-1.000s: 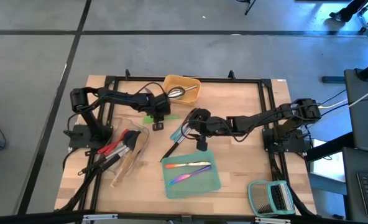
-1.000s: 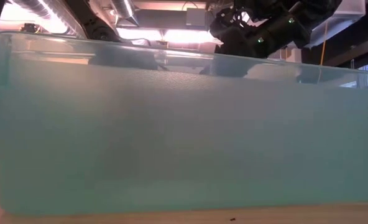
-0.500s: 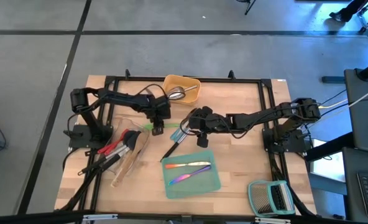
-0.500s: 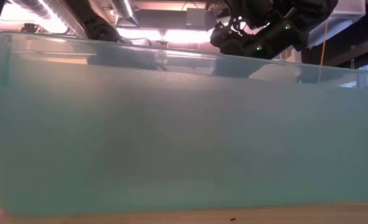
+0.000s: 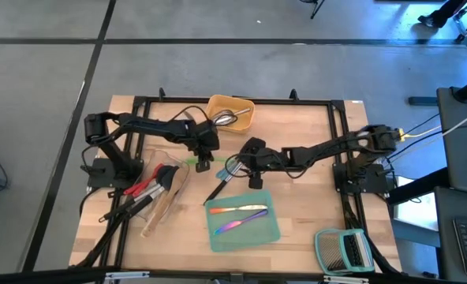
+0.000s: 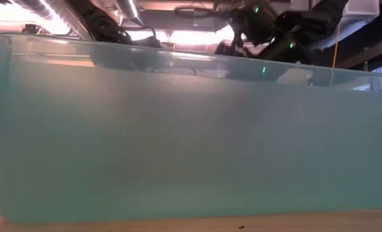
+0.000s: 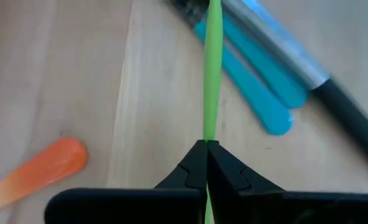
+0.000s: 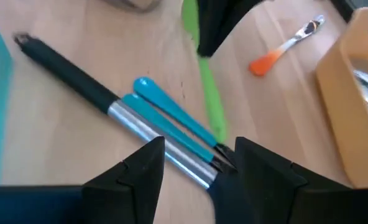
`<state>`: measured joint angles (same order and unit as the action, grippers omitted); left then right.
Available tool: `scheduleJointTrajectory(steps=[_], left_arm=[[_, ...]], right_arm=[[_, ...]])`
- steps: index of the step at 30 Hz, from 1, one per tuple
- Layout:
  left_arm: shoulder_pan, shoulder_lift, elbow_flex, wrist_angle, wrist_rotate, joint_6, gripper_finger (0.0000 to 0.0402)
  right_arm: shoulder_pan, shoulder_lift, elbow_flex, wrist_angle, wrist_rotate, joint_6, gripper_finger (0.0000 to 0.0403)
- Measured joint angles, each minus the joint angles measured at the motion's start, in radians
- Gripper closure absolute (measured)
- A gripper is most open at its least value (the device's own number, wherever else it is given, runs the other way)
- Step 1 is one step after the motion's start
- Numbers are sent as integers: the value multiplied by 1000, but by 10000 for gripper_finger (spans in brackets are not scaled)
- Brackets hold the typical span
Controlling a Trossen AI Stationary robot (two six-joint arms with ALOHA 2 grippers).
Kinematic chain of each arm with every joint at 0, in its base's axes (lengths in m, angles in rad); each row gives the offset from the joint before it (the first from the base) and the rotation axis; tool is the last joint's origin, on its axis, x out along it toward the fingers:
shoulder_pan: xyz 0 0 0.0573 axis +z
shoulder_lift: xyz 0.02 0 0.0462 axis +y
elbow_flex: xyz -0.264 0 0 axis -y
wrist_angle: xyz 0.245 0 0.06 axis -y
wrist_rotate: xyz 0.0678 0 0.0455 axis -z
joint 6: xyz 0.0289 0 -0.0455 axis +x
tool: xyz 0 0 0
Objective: Pick & Place Kitchen Items
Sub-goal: Put the green spatula into the transparent bin
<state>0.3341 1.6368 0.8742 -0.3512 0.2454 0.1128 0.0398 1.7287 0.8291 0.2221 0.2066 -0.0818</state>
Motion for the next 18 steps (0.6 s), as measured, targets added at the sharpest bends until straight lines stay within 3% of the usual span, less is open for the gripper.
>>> scheduleJointTrajectory(steps=[8, 12, 18], left_arm=[[-15, -38, 1, -12, -15, -12, 400], [-23, -39, 1, -10, -18, -12, 401], [-33, -39, 2, -9, -105, 24, 400]], right_arm=[[-16, 72, 49, 59, 151, -24, 204], [-16, 72, 67, 67, 112, -31, 204], [-16, 72, 71, 66, 73, -36, 204]])
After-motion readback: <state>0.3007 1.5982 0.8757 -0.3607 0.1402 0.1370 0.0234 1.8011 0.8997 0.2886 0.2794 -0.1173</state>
